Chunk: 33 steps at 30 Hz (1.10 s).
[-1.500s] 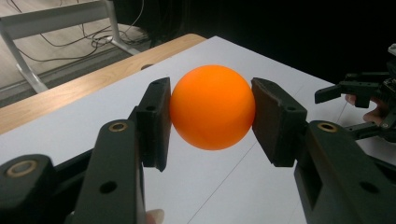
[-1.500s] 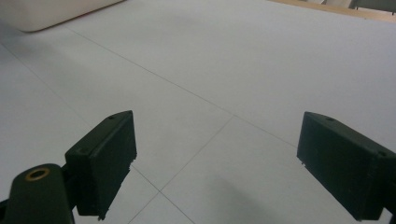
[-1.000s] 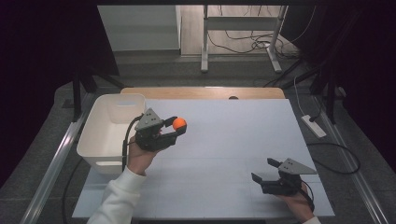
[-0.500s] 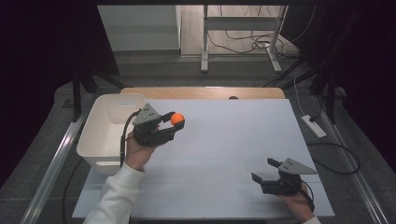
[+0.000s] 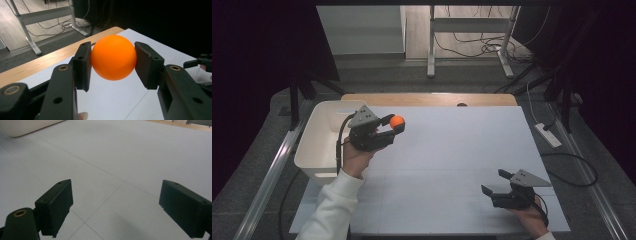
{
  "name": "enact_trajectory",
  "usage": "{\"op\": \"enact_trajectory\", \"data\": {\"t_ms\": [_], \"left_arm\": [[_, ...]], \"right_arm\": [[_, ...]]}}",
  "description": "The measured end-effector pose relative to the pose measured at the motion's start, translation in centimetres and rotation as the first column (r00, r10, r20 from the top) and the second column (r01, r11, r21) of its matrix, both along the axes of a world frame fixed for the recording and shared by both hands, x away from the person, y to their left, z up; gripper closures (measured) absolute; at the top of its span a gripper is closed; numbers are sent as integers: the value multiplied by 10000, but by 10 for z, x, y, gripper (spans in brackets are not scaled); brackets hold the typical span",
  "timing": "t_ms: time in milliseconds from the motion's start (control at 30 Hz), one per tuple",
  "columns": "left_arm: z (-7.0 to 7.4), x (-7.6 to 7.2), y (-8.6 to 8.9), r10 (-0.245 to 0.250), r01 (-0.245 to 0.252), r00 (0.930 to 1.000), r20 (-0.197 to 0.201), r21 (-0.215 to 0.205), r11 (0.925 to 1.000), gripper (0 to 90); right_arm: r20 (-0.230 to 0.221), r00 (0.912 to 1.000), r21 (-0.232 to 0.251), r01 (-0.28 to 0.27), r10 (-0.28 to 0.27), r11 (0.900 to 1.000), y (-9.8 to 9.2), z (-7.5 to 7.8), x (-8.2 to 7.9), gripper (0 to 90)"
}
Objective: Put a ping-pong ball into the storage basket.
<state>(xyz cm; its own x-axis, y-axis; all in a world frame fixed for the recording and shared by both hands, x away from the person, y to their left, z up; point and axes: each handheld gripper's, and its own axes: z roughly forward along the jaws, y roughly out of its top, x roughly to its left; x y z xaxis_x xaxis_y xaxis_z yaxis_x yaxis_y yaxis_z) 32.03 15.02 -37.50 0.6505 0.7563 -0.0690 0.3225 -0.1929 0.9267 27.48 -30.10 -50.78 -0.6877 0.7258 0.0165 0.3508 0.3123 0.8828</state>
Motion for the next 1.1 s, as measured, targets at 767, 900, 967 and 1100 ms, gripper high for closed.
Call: {"op": "enact_trajectory", "data": {"t_ms": [767, 900, 967, 1100], "left_arm": [[4, 18, 31, 901, -913, 9952, -373, -326, 9953, 506], [5, 21, 36, 1092, -1103, 9932, -397, -261, 9936, 506], [5, 24, 39, 1231, -1241, 9914, -447, -203, 9921, 506], [6, 26, 43, 1368, -1378, 9894, -480, -185, 9903, 506]], "right_arm": [[13, 10000, -32, 26, -26, 10000, 0, 0, 0, 119], [23, 10000, -38, 22, -22, 10000, 0, 0, 0, 119], [16, 10000, -21, 38, -38, 10000, 0, 0, 0, 119], [17, 10000, -22, 40, -40, 10000, 0, 0, 0, 119]]}}
